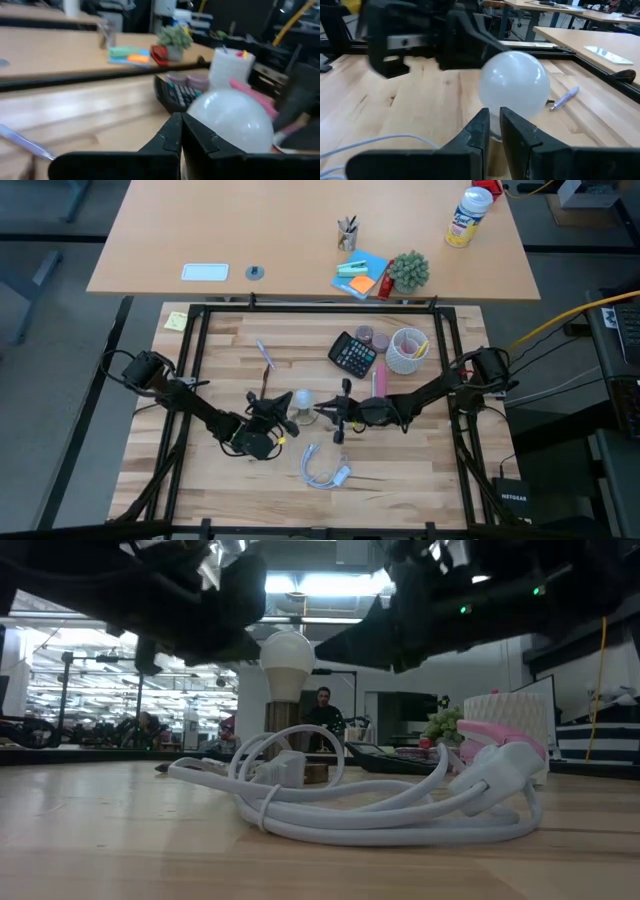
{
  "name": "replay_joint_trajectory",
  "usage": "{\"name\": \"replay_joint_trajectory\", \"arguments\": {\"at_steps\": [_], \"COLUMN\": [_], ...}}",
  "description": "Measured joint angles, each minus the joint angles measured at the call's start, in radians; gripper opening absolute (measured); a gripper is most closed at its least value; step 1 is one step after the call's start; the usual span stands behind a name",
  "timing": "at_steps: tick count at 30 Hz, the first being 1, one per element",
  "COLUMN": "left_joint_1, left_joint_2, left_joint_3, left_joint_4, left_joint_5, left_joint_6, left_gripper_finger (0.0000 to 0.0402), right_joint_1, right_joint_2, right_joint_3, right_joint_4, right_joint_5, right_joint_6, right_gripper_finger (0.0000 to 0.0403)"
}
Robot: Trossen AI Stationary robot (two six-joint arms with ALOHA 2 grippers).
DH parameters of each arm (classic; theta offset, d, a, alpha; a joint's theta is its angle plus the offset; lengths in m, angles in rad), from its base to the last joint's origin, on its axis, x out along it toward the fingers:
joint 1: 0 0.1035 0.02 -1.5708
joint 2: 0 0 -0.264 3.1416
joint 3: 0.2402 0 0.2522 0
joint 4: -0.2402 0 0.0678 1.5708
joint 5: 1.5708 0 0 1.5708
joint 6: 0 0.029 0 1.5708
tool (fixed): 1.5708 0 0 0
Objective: Screw lightbulb
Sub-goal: Remove the lightbulb from the gold lamp
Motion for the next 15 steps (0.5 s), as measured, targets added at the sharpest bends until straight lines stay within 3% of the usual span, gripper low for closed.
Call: {"name": "replay_joint_trajectory", "arguments": {"at_steps": [5, 15], "left_joint_1": [0.015, -0.027], "left_joint_2": [0.000, 0.000], "left_joint_3": [-0.001, -0.003], "left_joint_4": [0.001, 0.007], "left_joint_5": [0.067, 0.068], "left_joint_6": [-0.009, -0.067], "left_gripper_finger": [0.0000, 0.0000], "right_joint_1": [-0.034, -0.081], "right_joint_2": [0.011, 0.011], "right_joint_3": [0.000, -0.002], "right_joint_4": [0.016, 0.013], "right_joint_5": [-0.026, -0.001], "right_joint_6": [0.000, 0.001], "right_gripper_finger": [0.0051, 0.0051]}}
